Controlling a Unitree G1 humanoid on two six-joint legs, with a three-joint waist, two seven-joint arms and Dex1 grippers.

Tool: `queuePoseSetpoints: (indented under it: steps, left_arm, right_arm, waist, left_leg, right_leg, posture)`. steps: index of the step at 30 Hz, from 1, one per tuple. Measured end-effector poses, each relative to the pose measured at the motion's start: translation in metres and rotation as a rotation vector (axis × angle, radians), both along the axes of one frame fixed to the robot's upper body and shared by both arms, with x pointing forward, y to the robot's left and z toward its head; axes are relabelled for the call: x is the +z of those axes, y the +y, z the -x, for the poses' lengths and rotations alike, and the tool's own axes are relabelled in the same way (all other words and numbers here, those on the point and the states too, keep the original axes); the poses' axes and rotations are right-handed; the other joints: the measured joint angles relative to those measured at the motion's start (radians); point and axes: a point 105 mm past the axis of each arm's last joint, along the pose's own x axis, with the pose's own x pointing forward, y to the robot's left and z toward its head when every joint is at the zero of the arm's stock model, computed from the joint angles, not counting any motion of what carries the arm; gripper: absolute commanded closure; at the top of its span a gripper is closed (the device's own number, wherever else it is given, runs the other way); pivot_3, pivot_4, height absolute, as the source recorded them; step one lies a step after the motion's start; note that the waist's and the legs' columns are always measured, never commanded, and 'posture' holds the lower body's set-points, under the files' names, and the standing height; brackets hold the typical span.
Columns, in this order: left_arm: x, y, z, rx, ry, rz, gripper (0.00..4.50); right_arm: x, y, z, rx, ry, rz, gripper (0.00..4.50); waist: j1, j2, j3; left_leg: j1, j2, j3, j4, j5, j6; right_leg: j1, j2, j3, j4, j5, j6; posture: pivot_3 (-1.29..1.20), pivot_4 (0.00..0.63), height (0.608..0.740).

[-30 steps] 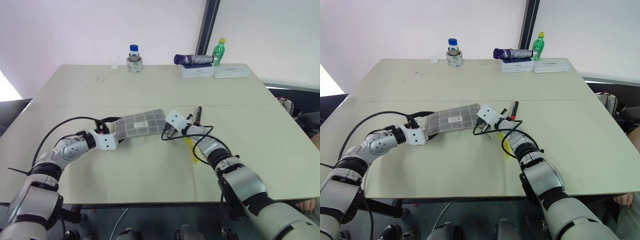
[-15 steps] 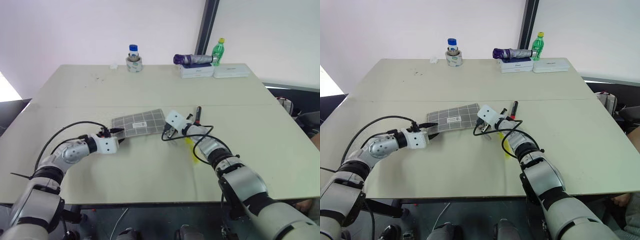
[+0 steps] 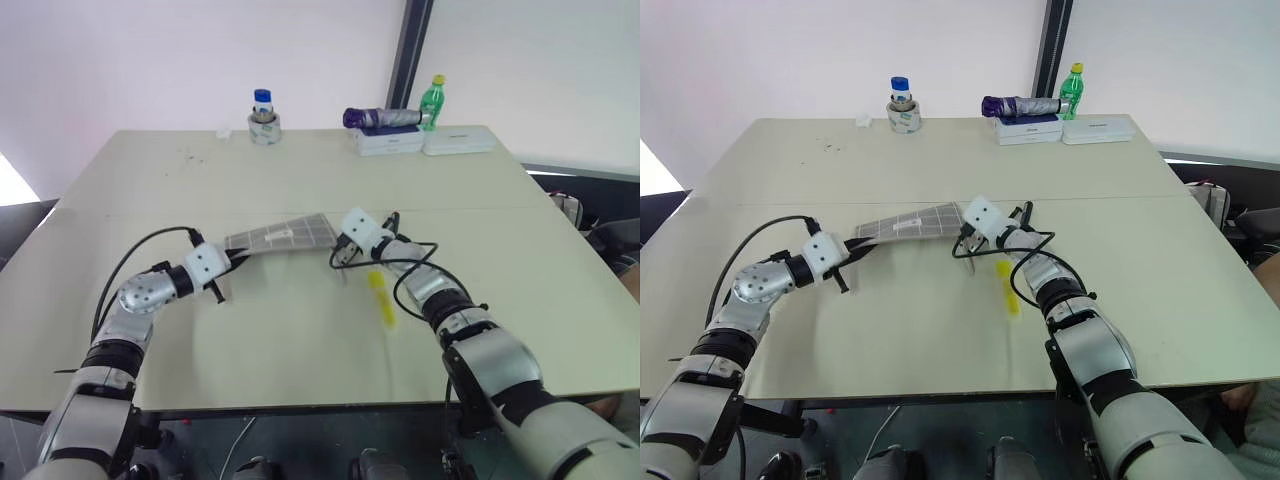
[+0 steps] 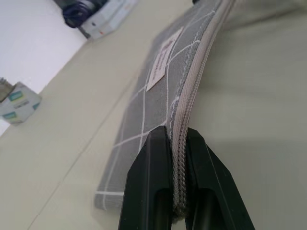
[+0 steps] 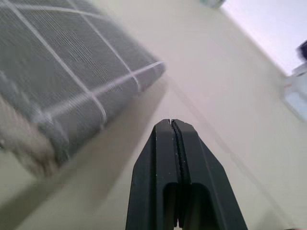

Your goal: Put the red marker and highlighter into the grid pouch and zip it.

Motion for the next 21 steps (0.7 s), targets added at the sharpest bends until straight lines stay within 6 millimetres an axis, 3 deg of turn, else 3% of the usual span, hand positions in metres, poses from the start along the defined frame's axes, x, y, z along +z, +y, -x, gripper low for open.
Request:
queuePoseSetpoints:
  steps: [5,8,14,21]
  left_arm:
    - [0.005,0.001,0.009,0.037,0.113,0.065,4.47]
    - [0.02,0.006,0.013,0.093,0.166,0.112,4.5]
    - [0.037,0.005,0.022,0.185,0.234,0.175,4.5]
    - [0.033,-0.004,0.029,0.185,0.273,0.163,4.5]
  right_arm:
    - [0.029,-0.017,-0.002,-0.009,-0.011,-0.141,4.5]
    - [0.039,-0.032,0.004,-0.002,0.021,-0.254,3.17]
    - [0.017,-0.039,0.028,0.019,0.196,-0.397,0.16]
    - [0.024,-0.017,0.05,0.06,0.266,-0.475,0.16]
  waist:
    - [-0.007,0.0,0.0]
    - [-0.004,0.0,0.0]
    - [0.0,0.0,0.0]
    - [0.001,0.0,0.0]
  left_leg:
    - [0.0,0.002,0.0,0.0,0.0,0.0]
    - [0.0,0.006,-0.001,0.001,0.0,0.0]
    - [0.0,0.006,-0.001,0.001,0.0,0.0]
    - [0.0,0.006,0.0,0.001,0.0,0.0]
  right_leg:
    - [0.0,0.001,0.0,0.0,0.0,0.0]
    - [0.001,0.001,0.0,0.0,0.0,0.0]
    - [0.001,0.002,0.001,0.0,0.0,0.0]
    - [0.0,0.006,0.001,-0.001,0.0,0.0]
  posture:
    - [0.0,0.15,0.74]
    - [0.0,0.15,0.74]
    - [0.0,0.15,0.74]
    - [0.0,0.15,0.74]
